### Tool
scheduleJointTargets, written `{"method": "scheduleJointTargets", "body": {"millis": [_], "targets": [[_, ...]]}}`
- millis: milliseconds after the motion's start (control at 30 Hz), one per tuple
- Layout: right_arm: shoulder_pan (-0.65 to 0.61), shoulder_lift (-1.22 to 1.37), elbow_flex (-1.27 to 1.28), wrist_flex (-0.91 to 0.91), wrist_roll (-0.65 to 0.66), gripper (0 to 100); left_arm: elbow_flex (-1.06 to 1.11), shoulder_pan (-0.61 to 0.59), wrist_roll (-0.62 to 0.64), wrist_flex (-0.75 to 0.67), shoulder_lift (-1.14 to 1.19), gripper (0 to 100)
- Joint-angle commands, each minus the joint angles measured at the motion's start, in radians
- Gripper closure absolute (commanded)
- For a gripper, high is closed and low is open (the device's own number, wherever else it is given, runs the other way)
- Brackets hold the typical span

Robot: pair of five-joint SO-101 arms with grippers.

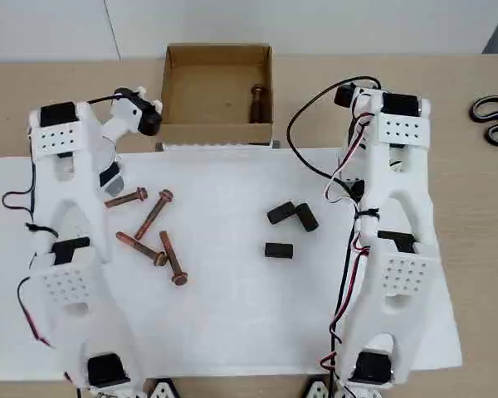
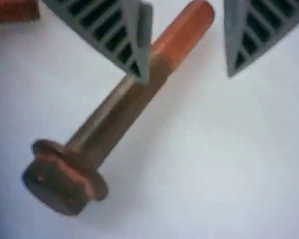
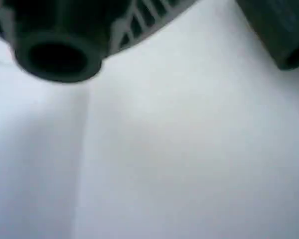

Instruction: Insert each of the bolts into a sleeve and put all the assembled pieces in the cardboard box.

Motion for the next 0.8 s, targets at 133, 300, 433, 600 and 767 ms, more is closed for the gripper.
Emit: {"method": "scheduleJointTargets", "body": {"millis": [133, 300, 433, 600, 767], "targets": [[0.007, -0.079, -0.005, 0.007, 0.008, 99.6, -0.119, 0.003, -0.118, 0.066, 0.026, 89], [0.005, -0.077, -0.005, 0.007, 0.008, 99.6, -0.116, 0.012, -0.144, 0.066, 0.034, 87], [0.005, -0.077, -0.005, 0.007, 0.006, 99.6, -0.094, 0.038, -0.144, 0.066, 0.034, 87], [0.005, -0.077, -0.005, 0.007, 0.005, 99.6, -0.05, 0.071, -0.146, 0.061, 0.035, 87], [0.005, -0.077, -0.005, 0.007, 0.003, 99.6, -0.038, 0.078, -0.146, 0.029, 0.064, 87]]}}
